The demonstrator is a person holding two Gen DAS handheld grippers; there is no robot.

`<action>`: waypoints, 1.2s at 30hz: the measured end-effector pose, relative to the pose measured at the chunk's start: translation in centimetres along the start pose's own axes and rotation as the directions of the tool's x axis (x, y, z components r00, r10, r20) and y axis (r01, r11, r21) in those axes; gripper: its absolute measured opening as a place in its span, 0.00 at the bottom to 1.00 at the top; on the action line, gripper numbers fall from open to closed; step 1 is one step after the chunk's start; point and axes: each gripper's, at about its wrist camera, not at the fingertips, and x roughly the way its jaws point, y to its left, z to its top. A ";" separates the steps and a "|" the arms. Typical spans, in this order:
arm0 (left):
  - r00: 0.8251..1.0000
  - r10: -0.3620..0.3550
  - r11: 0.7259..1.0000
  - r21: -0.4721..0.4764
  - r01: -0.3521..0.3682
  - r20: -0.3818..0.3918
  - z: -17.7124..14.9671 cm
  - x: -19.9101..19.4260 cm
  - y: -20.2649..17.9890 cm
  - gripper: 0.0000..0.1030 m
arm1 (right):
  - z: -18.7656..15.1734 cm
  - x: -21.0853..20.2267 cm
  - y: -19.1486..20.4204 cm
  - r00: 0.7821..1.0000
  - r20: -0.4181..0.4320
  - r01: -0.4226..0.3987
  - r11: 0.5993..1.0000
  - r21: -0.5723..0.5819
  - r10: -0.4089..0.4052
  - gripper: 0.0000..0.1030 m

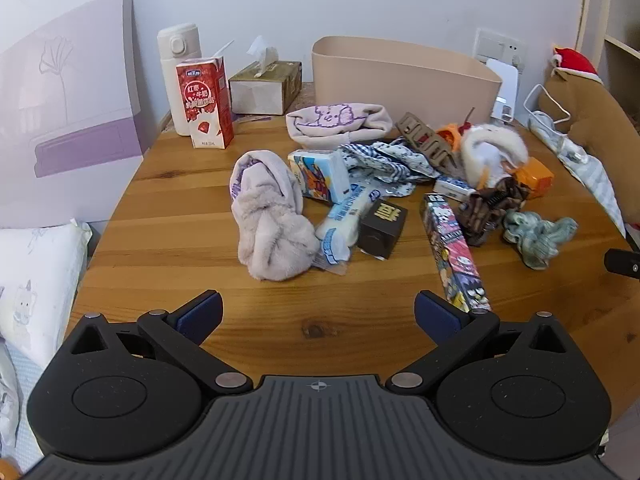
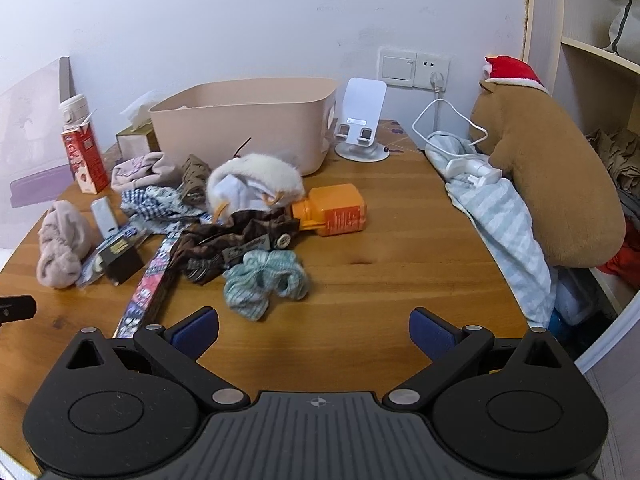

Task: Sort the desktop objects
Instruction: 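Grasp the pink fuzzy sock with the left tool while the right tool grasps the green scrunchie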

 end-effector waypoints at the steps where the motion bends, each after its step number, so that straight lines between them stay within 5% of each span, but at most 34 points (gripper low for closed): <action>1: 1.000 0.005 1.000 -0.003 -0.005 -0.002 0.2 0.3 0.1 1.00 | 0.1 0.4 0.0 1.000 -0.001 -0.006 1.000 0.000 0.006 1.00; 16: 0.997 0.014 0.996 -0.081 -0.020 -0.075 2.8 6.9 2.9 1.00 | 1.5 6.5 0.4 1.000 -0.015 -0.006 0.995 -0.101 0.004 1.00; 32: 0.993 0.029 0.988 -0.148 -0.046 -0.111 4.8 12.5 5.6 1.00 | 2.8 10.1 2.0 0.984 -0.044 -0.178 0.971 -0.160 0.173 1.00; 36: 0.994 0.030 0.987 -0.153 -0.046 -0.102 5.0 13.1 5.9 1.00 | 2.8 11.2 3.1 0.985 -0.083 -0.164 0.964 -0.211 0.149 1.00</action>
